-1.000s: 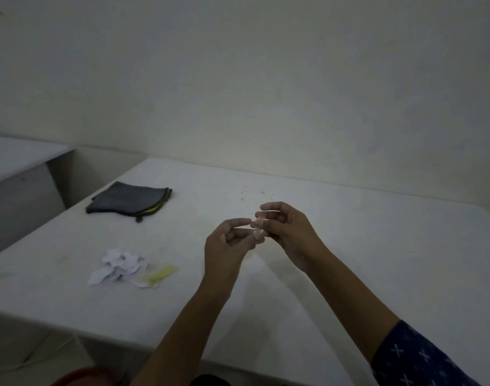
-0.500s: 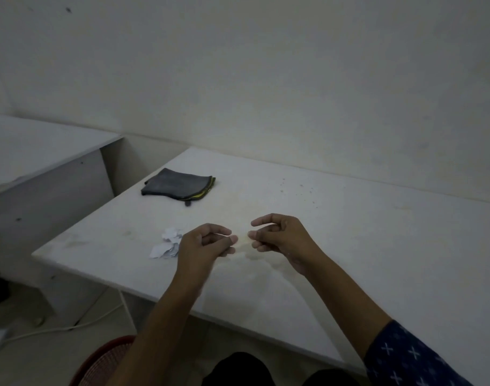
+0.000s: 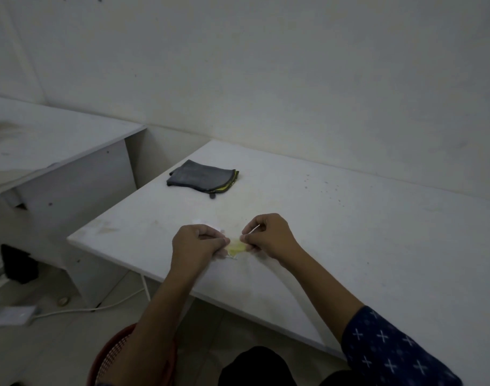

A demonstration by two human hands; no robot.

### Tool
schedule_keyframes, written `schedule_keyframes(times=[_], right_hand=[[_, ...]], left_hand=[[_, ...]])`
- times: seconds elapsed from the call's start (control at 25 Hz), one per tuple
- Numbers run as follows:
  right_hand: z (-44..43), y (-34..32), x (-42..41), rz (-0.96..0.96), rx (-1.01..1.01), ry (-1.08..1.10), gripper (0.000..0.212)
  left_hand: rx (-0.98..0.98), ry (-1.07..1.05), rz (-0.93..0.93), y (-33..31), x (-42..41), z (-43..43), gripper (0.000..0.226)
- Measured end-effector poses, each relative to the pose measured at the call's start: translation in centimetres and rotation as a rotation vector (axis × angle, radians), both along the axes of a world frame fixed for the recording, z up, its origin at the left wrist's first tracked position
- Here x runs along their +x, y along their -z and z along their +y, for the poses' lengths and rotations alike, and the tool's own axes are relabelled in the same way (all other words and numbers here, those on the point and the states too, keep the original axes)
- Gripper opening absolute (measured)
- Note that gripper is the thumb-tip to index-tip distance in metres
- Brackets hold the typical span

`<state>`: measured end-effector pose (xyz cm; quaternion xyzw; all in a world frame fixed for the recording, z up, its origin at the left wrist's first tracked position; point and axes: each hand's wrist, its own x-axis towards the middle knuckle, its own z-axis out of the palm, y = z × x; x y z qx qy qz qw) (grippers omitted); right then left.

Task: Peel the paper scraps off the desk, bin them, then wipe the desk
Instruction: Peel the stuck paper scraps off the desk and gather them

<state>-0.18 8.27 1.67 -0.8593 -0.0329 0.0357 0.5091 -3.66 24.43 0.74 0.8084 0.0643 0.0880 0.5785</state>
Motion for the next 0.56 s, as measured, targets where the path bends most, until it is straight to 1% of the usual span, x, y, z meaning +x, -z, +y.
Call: schedule_keyframes(times=[0.08, 0.2, 0.28, 0.36, 0.44, 0.56], right_hand=[[0.0, 0.3, 0.2, -0.029, -0.093, 0.011, 0.009], [0.2, 1.1, 0.5, -0.078, -0.231, -0.005, 0.005], [0.3, 1.6, 0.6, -0.137, -0.293, -0.019, 0.003], [0.2, 1.9, 0.8, -0.168, -0.317, -0.058, 0.002], [0.0, 2.0, 0.8, -0.168, -0.326, -0.096, 0.009], [-0.5, 1.7, 0.7, -0.157, -0.295, -0.112, 0.018]], left_hand=[[0.119, -0.030, -0.002, 0.3, 0.1, -0.6, 0.008], [0.224, -0.071, 0.009, 0.9, 0.3, -1.0, 0.008], [0.302, -0.089, -0.017, 1.1, 0.4, -1.0, 0.009], [0.334, -0.077, -0.040, 1.2, 0.5, -0.7, 0.011], [0.346, -0.058, -0.073, 1.3, 0.5, -0.3, 0.013], [0.375, -0.093, -0.144, 1.2, 0.3, -0.5, 0.019]])
